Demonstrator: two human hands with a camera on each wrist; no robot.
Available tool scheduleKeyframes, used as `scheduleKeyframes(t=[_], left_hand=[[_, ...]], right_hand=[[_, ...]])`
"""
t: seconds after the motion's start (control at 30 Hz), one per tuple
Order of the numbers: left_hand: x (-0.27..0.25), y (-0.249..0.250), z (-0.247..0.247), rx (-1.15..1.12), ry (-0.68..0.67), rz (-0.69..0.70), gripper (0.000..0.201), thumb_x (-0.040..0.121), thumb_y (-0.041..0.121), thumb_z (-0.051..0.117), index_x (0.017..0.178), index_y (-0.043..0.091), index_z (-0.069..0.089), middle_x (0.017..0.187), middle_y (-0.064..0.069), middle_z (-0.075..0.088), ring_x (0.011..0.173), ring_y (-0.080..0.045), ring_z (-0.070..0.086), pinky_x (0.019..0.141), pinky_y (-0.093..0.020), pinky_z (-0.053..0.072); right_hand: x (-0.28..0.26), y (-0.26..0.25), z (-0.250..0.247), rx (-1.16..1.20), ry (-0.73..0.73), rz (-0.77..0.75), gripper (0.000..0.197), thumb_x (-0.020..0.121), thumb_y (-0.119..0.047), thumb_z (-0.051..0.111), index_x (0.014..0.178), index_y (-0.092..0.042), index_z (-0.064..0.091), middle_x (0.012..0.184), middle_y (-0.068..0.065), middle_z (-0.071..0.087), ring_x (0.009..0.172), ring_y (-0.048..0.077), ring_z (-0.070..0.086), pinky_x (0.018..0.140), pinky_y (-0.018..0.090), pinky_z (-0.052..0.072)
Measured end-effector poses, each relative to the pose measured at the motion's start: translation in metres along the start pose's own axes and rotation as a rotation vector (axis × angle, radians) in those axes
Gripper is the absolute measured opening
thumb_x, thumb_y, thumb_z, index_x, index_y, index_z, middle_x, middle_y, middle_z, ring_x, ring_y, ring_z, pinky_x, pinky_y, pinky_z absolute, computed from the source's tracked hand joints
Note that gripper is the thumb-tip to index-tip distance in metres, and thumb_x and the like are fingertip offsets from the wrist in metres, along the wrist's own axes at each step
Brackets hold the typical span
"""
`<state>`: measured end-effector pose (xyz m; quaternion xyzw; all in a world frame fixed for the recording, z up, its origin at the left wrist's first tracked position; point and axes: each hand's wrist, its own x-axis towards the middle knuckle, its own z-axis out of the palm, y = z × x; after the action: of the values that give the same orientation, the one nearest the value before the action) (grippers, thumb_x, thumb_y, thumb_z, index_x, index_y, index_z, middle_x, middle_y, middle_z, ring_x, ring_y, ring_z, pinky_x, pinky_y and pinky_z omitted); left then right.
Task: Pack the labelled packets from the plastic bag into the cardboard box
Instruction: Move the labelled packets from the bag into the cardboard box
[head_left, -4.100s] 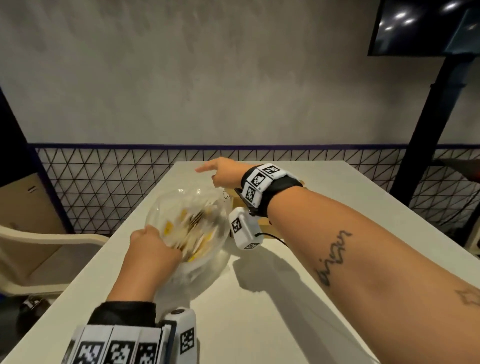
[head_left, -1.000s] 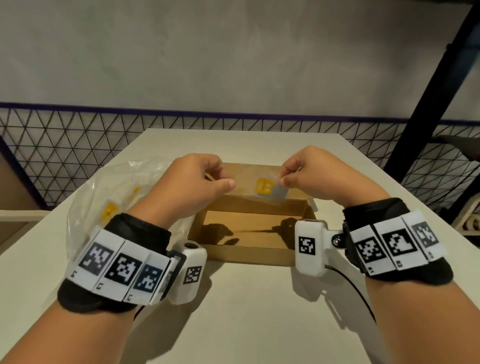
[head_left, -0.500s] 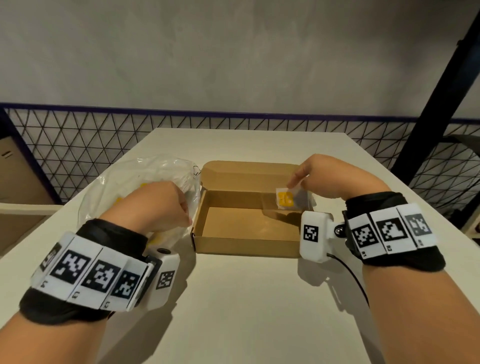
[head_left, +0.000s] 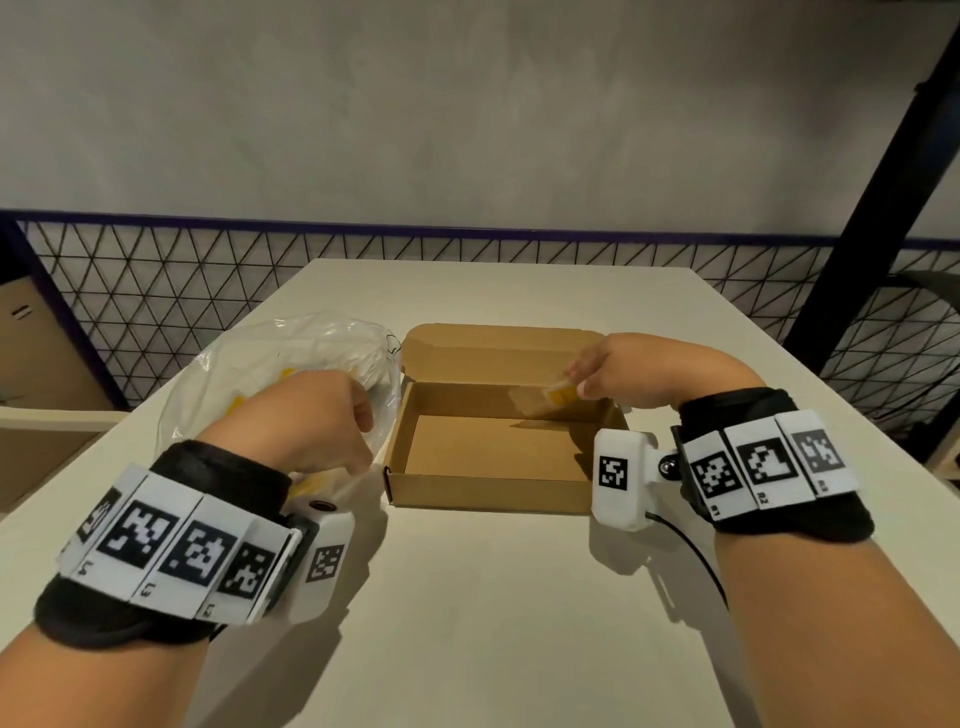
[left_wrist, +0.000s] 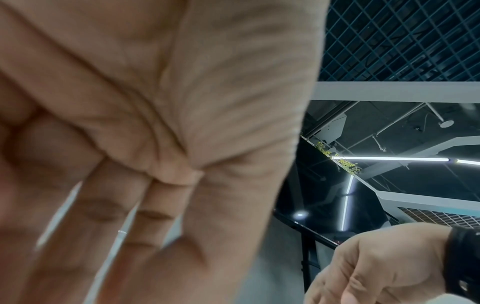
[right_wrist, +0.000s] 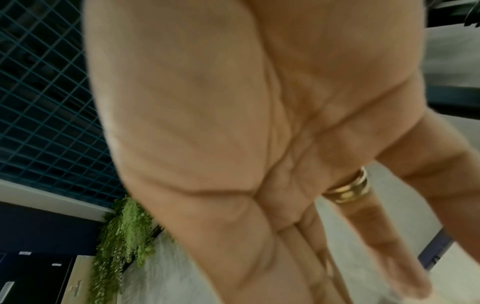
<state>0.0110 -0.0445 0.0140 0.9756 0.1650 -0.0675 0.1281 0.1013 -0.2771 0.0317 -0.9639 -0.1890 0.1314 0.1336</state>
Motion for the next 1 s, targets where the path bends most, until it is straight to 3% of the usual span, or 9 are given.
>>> scheduleKeyframes(t=[0.07, 0.13, 0.23, 0.37, 0.43, 0.63, 0.83, 1.0], left_hand=[[0.000, -0.001, -0.001, -0.013, -0.002, -0.005, 0.042, 0.065, 0.018, 0.078, 0.103, 0.025, 0.061, 0.083, 0.008, 0.058, 0.083, -0.014, 0.055, 0.063, -0.022, 0.041], [-0.001, -0.002, 0.000, -0.023, -0.096, -0.024, 0.053, 0.060, 0.030, 0.085, 0.105, 0.028, 0.057, 0.095, 0.007, 0.060, 0.091, -0.016, 0.057, 0.074, -0.027, 0.046], [-0.002, -0.002, 0.002, -0.005, -0.137, -0.027, 0.058, 0.057, 0.033, 0.086, 0.105, 0.030, 0.054, 0.099, 0.007, 0.058, 0.092, -0.016, 0.056, 0.073, -0.027, 0.046], [-0.002, -0.001, 0.003, 0.024, 0.018, 0.042, 0.032, 0.072, 0.008, 0.068, 0.095, 0.027, 0.058, 0.084, 0.009, 0.057, 0.083, -0.014, 0.055, 0.057, -0.019, 0.037], [-0.001, -0.001, 0.002, 0.003, 0.095, 0.065, 0.031, 0.075, -0.001, 0.058, 0.089, 0.027, 0.059, 0.078, 0.010, 0.054, 0.081, -0.015, 0.053, 0.058, -0.019, 0.036], [-0.001, -0.004, -0.011, -0.119, 0.222, 0.127, 0.032, 0.080, 0.000, 0.054, 0.070, 0.031, 0.055, 0.078, 0.006, 0.059, 0.079, -0.018, 0.056, 0.060, -0.024, 0.037], [-0.002, 0.000, -0.021, -0.346, 0.336, 0.222, 0.029, 0.088, -0.001, 0.050, 0.081, 0.027, 0.052, 0.084, 0.004, 0.061, 0.068, -0.007, 0.054, 0.054, -0.018, 0.033], [-0.004, 0.006, -0.021, -0.551, 0.381, 0.303, 0.036, 0.086, -0.007, 0.052, 0.078, 0.028, 0.052, 0.088, 0.004, 0.060, 0.081, -0.014, 0.065, 0.060, -0.017, 0.043]], right_hand=[[0.000, -0.001, 0.000, 0.011, 0.001, 0.000, 0.030, 0.095, -0.018, 0.047, 0.120, -0.011, 0.061, 0.131, 0.006, 0.054, 0.116, 0.024, 0.049, 0.100, 0.035, 0.040], [0.000, -0.003, 0.000, 0.040, 0.014, -0.018, 0.031, 0.095, -0.021, 0.048, 0.123, -0.014, 0.058, 0.134, 0.003, 0.052, 0.119, 0.022, 0.047, 0.104, 0.038, 0.038], [0.000, -0.005, 0.000, 0.072, 0.021, -0.020, 0.031, 0.094, -0.022, 0.049, 0.123, -0.016, 0.058, 0.133, 0.001, 0.051, 0.118, 0.020, 0.047, 0.103, 0.038, 0.037], [-0.001, -0.005, 0.005, 0.006, -0.032, 0.060, 0.033, 0.095, -0.026, 0.047, 0.123, -0.012, 0.058, 0.129, 0.006, 0.054, 0.116, 0.022, 0.050, 0.093, 0.031, 0.036], [0.000, -0.004, 0.005, -0.037, -0.047, 0.106, 0.036, 0.096, -0.028, 0.046, 0.127, -0.010, 0.054, 0.133, 0.007, 0.052, 0.120, 0.024, 0.047, 0.097, 0.032, 0.035], [0.003, -0.002, 0.005, -0.057, -0.036, 0.165, 0.039, 0.095, -0.030, 0.048, 0.128, -0.009, 0.053, 0.131, 0.010, 0.053, 0.120, 0.026, 0.048, 0.097, 0.033, 0.037], [0.009, 0.001, 0.007, -0.058, -0.022, 0.167, 0.041, 0.094, -0.030, 0.050, 0.128, -0.008, 0.052, 0.136, 0.008, 0.050, 0.123, 0.026, 0.046, 0.100, 0.034, 0.036], [0.008, 0.000, 0.007, -0.065, -0.022, 0.149, 0.039, 0.096, -0.034, 0.046, 0.124, -0.009, 0.056, 0.134, 0.007, 0.052, 0.121, 0.025, 0.048, 0.096, 0.033, 0.036]])
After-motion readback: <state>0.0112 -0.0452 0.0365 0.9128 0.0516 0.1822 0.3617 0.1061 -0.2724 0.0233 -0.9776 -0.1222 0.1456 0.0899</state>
